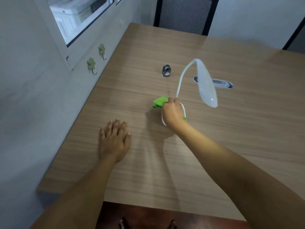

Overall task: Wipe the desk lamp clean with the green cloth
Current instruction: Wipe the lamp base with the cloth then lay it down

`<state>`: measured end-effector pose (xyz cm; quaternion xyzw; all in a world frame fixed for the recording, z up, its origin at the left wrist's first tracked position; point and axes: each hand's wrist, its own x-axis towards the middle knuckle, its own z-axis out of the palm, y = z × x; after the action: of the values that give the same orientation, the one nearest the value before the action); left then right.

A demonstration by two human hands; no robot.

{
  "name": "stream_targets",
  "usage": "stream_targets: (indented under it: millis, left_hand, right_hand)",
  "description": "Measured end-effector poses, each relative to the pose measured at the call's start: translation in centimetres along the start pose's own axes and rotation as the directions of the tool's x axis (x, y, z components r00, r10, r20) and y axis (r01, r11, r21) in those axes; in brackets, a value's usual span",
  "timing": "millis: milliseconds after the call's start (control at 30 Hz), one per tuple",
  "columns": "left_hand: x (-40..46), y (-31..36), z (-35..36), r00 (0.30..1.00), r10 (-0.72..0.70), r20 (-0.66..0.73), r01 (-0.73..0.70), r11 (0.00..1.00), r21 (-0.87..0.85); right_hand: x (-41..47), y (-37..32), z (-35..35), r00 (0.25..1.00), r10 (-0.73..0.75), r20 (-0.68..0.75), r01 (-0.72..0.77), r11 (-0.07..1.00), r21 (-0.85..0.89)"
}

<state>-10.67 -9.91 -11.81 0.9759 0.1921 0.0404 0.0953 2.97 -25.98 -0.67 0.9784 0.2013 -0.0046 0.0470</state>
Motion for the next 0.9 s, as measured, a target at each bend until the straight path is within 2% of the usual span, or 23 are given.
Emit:
stream_targets:
  millis: [100,233,300,433,533,633,767,900]
  left_hand:
    - [0.0,0.0,0.1,1.0,-0.002,0.007,0.002,1.0,0.0]
    - [0.0,-0.1,0.2,1.0,0.005,-0.022,-0.005,1.0,0.017]
    - [0.0,-0.1,0.3,1.0,0.015,-0.026,-0.014,0.999,0.037]
    - [0.0,0.0,0.2,1.0,0.008,-0.023,-0.008,1.0,0.017]
    - [0.0,0.0,0.2,1.0,0.008,-0.029,-0.008,1.0,0.01]
    - [0.1,-0.1,0.4,1.0,0.005,-0.025,-0.005,1.0,0.011]
    - [0.0,-0.1,0.3,0.999,0.014,-0.041,-0.013,1.0,0.02]
    - [0.0,0.0,0.2,0.999,0.01,-0.033,-0.01,1.0,0.003]
  right_hand:
    - [-0.3,-1.1,0.4,0.99,-0.045,0.133,0.039,0.998,0.048]
    - [-1.2,-3.9,0.0,0.984,-0.119,0.133,0.097,0.982,0.161]
    - [-0.6,-4.4,-0.8,0.991,-0.077,0.105,0.055,0.979,0.197]
    - [2.0,-3.0,-2.3,0.993,0.104,0.055,-0.114,0.966,0.232]
    - [3.0,-1.6,-1.9,0.971,0.225,0.078,-0.238,0.942,0.236]
    - [2.4,-2.4,-1.2,0.967,0.217,0.134,-0.244,0.938,0.244]
    - [1.7,-4.3,-1.0,0.973,0.142,0.182,-0.2,0.913,0.356]
    - [2.9,-3.5,-1.7,0.962,0.249,0.11,-0.273,0.882,0.385]
